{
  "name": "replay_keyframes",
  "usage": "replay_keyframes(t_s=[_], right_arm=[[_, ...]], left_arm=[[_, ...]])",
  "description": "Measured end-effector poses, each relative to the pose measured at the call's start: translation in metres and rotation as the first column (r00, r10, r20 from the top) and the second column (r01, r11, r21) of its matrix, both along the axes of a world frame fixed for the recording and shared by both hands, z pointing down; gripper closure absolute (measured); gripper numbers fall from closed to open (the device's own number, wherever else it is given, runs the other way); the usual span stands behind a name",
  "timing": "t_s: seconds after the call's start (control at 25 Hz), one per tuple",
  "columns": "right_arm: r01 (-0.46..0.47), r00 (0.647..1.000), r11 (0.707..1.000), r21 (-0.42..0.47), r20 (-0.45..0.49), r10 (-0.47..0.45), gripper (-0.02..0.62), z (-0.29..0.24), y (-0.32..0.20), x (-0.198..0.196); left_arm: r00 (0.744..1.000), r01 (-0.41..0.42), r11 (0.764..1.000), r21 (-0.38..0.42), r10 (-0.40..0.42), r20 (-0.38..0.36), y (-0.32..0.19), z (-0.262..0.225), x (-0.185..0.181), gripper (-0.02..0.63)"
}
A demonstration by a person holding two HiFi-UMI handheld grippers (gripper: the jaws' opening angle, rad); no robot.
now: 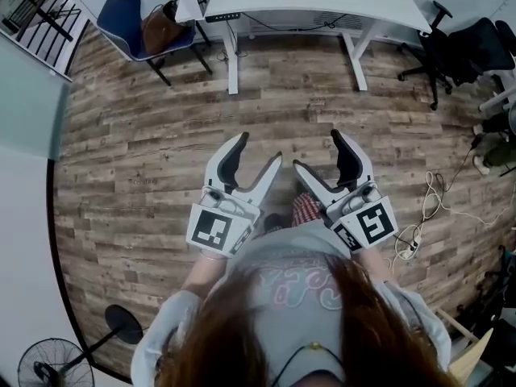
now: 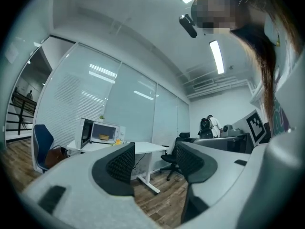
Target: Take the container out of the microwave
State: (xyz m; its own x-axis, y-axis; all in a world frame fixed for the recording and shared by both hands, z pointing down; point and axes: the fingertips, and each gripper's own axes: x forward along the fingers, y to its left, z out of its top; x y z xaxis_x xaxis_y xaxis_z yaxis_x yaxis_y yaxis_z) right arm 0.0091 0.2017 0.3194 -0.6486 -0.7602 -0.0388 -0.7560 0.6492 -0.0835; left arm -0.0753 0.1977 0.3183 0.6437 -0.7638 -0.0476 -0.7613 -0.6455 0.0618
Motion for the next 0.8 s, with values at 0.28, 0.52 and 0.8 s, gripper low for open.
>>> replay_keyframes(t_s=[0.28,0.52,0.8], right_arm=[[-0.005,1.0,1.0,-0.009,0.02,0.005,0.238,0.002,-0.02,0.009],[0.026,0.999,1.0,-0.003,0.027,-0.025,0.238,0.004,-0.064,0.004],[0.012,0.999,1.0,0.028,0.038,-0.013,0.238,-0.004,-0.129,0.024]], left_arm=[[1.0,0.021,1.0,0.007,-0.021,0.001,-0.015,-0.002,0.001,0.367],[0.998,0.06,0.998,0.0,-0.06,0.021,-0.048,0.0,-0.008,0.367],[0.996,0.087,0.996,0.017,-0.087,0.023,-0.105,-0.004,-0.001,0.367]])
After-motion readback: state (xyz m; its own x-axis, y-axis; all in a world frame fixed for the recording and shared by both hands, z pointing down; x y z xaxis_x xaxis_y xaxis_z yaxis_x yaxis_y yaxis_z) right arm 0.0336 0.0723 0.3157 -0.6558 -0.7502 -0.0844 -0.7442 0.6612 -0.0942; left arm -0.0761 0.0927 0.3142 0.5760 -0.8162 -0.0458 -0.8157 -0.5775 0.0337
